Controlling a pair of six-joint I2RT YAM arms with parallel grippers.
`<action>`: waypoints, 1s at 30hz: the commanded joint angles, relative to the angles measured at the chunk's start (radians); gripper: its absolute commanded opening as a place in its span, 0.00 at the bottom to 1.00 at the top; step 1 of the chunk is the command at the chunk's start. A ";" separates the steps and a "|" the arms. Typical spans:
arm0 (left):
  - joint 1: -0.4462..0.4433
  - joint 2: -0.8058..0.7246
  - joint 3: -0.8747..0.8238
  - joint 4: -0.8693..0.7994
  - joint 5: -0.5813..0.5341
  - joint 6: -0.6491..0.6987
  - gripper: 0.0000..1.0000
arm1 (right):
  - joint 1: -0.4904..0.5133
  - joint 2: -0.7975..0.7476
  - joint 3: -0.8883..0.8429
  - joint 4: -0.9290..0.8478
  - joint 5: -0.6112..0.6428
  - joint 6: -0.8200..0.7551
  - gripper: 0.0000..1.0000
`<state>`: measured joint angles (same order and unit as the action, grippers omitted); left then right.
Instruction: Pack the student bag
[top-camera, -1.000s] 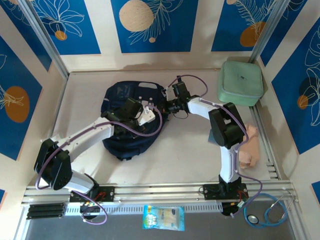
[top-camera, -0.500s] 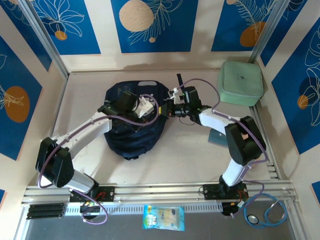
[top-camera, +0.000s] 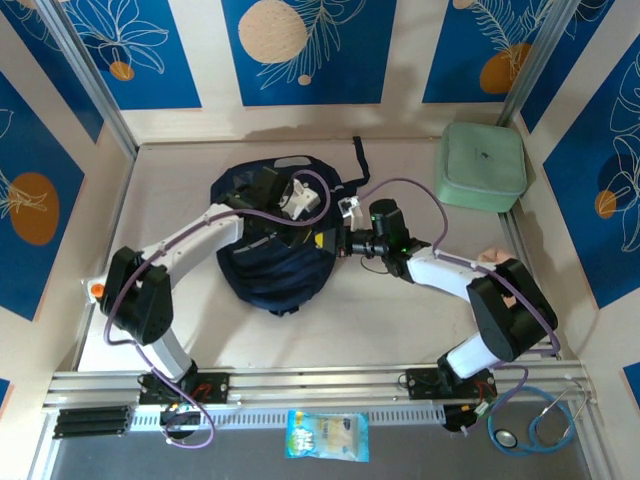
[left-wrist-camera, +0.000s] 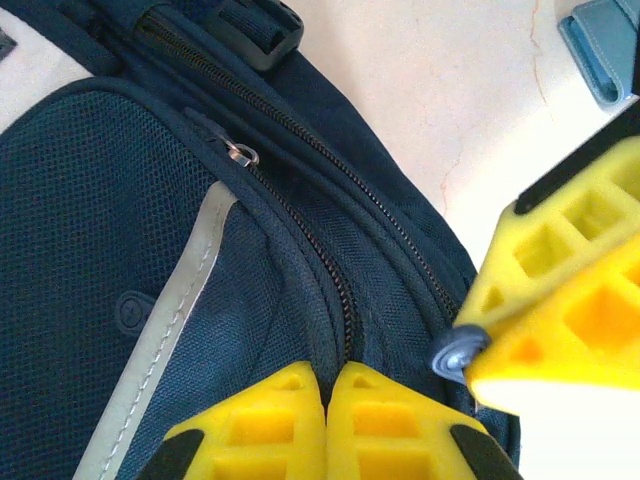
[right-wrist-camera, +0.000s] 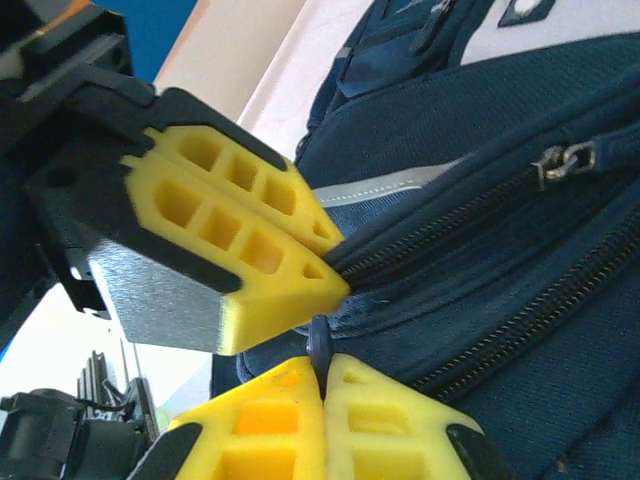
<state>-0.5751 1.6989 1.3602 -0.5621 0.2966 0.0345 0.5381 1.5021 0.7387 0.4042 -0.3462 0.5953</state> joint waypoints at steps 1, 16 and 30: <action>0.015 0.044 0.072 0.100 0.057 -0.054 0.04 | 0.052 -0.054 -0.015 0.047 -0.012 -0.019 0.00; 0.017 0.157 0.194 0.130 0.128 -0.179 0.03 | 0.366 -0.011 -0.031 0.006 0.427 -0.193 0.00; 0.052 0.118 0.166 0.145 0.131 -0.171 0.03 | 0.324 -0.231 -0.161 0.002 0.571 -0.047 0.42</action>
<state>-0.5430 1.8435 1.5009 -0.4797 0.4229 -0.1417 0.9020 1.3350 0.5987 0.4026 0.2165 0.4976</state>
